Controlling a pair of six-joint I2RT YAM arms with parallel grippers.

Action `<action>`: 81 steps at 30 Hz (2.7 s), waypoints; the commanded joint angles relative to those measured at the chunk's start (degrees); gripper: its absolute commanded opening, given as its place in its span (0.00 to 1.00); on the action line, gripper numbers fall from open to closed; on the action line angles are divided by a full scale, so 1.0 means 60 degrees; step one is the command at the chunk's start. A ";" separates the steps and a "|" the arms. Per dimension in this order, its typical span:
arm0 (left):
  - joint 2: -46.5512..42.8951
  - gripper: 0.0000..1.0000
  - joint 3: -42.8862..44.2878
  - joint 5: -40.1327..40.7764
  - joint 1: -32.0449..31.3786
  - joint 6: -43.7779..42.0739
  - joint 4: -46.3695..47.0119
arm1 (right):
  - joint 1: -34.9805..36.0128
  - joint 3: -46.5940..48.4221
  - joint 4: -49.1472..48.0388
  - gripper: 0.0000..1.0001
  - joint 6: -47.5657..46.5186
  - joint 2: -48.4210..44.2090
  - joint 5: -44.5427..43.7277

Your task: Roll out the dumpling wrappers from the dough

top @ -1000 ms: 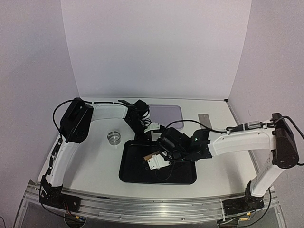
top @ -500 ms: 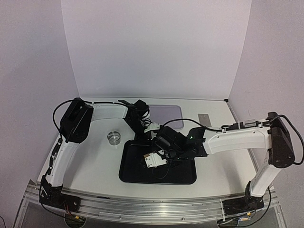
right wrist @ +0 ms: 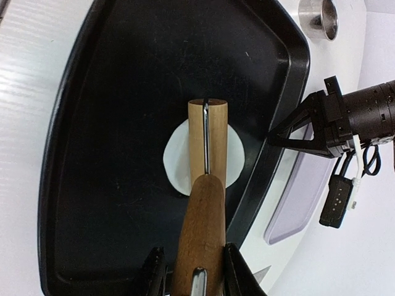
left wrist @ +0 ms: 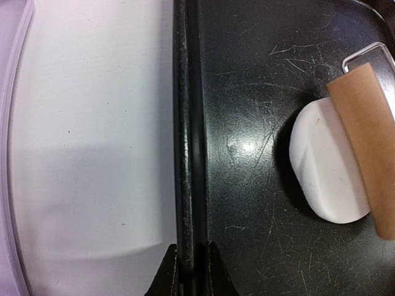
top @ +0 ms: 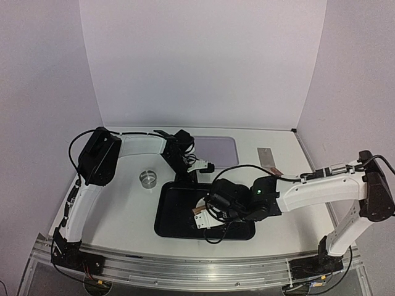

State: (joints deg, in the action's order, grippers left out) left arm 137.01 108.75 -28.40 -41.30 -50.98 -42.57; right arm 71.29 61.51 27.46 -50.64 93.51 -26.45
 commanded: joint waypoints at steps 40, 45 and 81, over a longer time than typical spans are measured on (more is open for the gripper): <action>0.0193 0.00 -0.0166 0.0933 -0.0051 -0.1182 -0.0160 | 0.1226 -0.0566 0.3065 0.00 0.4016 0.1677 0.2167; 0.0148 0.00 -0.0191 0.0939 -0.0045 -0.1186 -0.0197 | 0.0230 -0.0040 0.2664 0.00 0.3207 0.2018 0.2070; 0.0108 0.00 -0.0298 0.0860 -0.0036 -0.0647 0.0032 | 0.0895 0.0890 0.3464 0.00 0.4815 0.2572 0.2341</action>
State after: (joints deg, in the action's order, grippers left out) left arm 137.01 108.64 -29.41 -41.67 -51.19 -43.59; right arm 72.38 73.73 34.07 -26.99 104.38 -31.93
